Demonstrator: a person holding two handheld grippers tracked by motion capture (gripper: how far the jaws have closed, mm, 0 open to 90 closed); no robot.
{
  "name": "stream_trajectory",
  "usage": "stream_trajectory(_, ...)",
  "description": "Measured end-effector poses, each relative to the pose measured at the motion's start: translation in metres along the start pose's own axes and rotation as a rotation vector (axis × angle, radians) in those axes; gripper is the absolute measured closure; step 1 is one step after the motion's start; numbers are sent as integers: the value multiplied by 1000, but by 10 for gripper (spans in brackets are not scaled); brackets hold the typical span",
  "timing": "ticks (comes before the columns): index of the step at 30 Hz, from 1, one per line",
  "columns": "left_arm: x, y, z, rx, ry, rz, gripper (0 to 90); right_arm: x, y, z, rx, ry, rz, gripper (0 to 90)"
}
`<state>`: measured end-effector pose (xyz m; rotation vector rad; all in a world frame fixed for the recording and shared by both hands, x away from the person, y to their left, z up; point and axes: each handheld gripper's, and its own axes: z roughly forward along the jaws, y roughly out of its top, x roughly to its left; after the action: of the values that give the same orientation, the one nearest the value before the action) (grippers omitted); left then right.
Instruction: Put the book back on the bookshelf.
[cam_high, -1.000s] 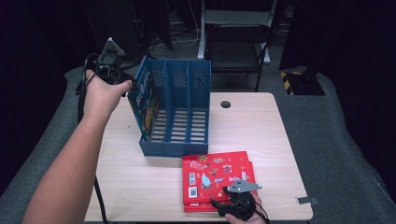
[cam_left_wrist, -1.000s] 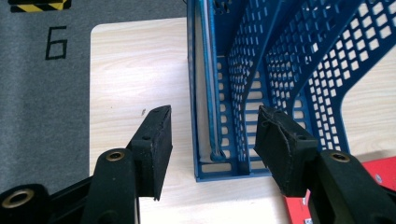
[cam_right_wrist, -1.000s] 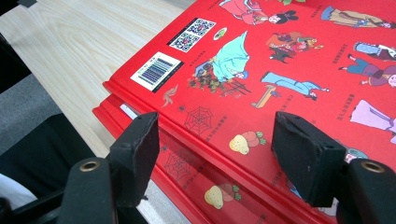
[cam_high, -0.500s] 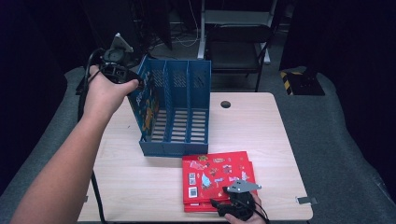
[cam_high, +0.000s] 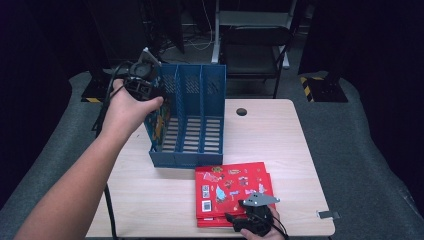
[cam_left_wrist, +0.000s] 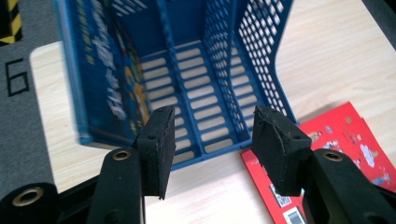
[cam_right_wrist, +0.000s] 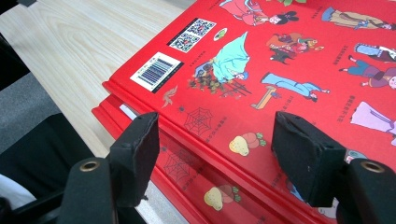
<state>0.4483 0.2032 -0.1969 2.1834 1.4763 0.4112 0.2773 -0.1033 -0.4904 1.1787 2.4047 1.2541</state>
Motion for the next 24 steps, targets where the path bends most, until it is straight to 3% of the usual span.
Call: stream_trajectory(24, -29, -44, 36, 45, -94, 111, 500, 0, 0, 0, 0, -2, 0, 320)
